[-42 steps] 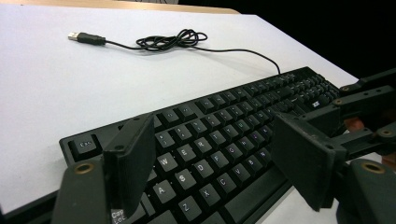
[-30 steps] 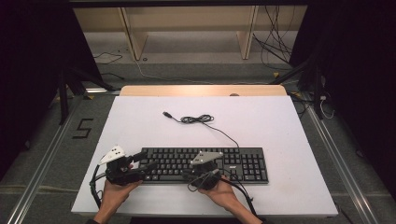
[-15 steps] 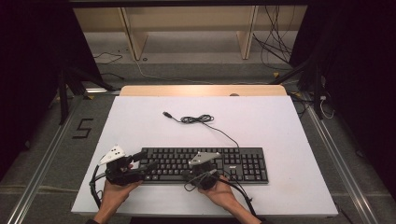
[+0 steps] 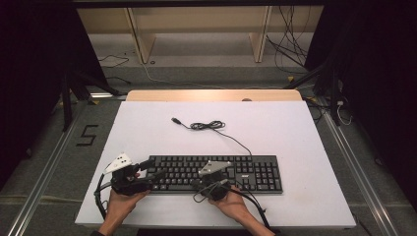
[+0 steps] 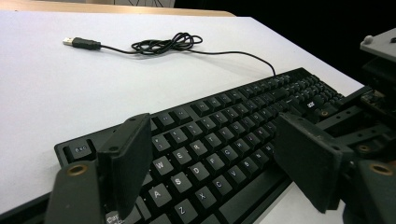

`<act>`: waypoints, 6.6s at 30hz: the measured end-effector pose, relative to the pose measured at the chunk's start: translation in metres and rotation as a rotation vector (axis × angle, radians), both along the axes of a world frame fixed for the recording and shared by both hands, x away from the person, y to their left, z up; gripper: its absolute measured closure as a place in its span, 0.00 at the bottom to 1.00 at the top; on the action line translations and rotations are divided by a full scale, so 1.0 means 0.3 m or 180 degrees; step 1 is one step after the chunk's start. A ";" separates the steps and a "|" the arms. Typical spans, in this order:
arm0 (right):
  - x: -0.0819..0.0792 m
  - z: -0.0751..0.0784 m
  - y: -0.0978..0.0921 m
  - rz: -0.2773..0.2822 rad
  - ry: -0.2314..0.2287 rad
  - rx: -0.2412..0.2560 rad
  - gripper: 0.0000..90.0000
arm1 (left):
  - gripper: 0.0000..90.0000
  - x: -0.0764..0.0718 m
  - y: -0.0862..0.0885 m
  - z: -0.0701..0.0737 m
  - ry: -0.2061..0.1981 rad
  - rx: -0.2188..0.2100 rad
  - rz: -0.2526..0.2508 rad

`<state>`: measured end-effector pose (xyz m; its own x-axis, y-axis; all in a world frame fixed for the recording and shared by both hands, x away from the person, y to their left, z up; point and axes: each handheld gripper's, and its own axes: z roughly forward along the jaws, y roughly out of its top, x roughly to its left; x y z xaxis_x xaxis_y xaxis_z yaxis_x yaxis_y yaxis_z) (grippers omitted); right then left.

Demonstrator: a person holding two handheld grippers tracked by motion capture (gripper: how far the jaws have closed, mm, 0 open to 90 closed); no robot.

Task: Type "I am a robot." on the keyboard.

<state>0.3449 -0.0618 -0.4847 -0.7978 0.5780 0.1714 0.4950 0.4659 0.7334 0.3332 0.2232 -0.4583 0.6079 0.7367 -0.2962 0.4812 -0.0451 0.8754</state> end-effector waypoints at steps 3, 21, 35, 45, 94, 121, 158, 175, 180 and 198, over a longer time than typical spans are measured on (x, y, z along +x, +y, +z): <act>-0.005 0.016 -0.012 0.0037 -0.0016 0.0144 0.90 | 0.31 0.002 0.001 -0.002 0.0009 0.0009 0.0006; 0.003 0.093 -0.115 -0.0250 -0.0019 0.0467 0.46 | 0.40 0.044 -0.037 -0.013 0.0188 0.0142 0.0016; 0.003 0.117 -0.168 -0.0369 -0.0131 0.0573 0.40 | 0.89 0.119 -0.111 -0.022 0.0326 0.0486 -0.0198; 0.005 0.120 -0.170 -0.0387 -0.0175 0.0579 0.37 | 0.99 0.153 -0.148 -0.043 0.0484 0.0633 -0.0284; 0.039 0.115 -0.170 -0.0483 -0.0259 0.0553 0.37 | 0.45 0.085 -0.092 0.008 0.0296 0.0171 -0.0242; 0.091 0.088 -0.131 -0.0441 -0.0100 0.0301 0.72 | 0.30 0.027 -0.055 0.001 0.0268 0.0109 -0.0208; 0.140 0.054 -0.083 -0.0440 0.0044 0.0037 1.00 | 0.29 0.000 -0.060 0.003 0.0236 0.0126 -0.0245; 0.163 0.030 -0.074 -0.0500 0.0056 -0.0099 1.00 | 0.29 0.002 -0.057 0.001 0.0239 0.0129 -0.0239; 0.161 0.022 -0.068 -0.0486 0.0028 -0.0170 1.00 | 0.29 0.002 -0.057 0.000 0.0241 0.0133 -0.0241; 0.158 0.038 -0.083 -0.0575 0.0051 -0.0009 0.97 | 0.29 0.004 -0.052 -0.001 0.0227 0.0127 -0.0221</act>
<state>0.3925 -0.0867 -0.4733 -0.6781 0.7122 0.1814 0.5824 0.3702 0.7237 0.3345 0.2077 -0.4586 0.6364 0.7056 -0.3118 0.5367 -0.1147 0.8359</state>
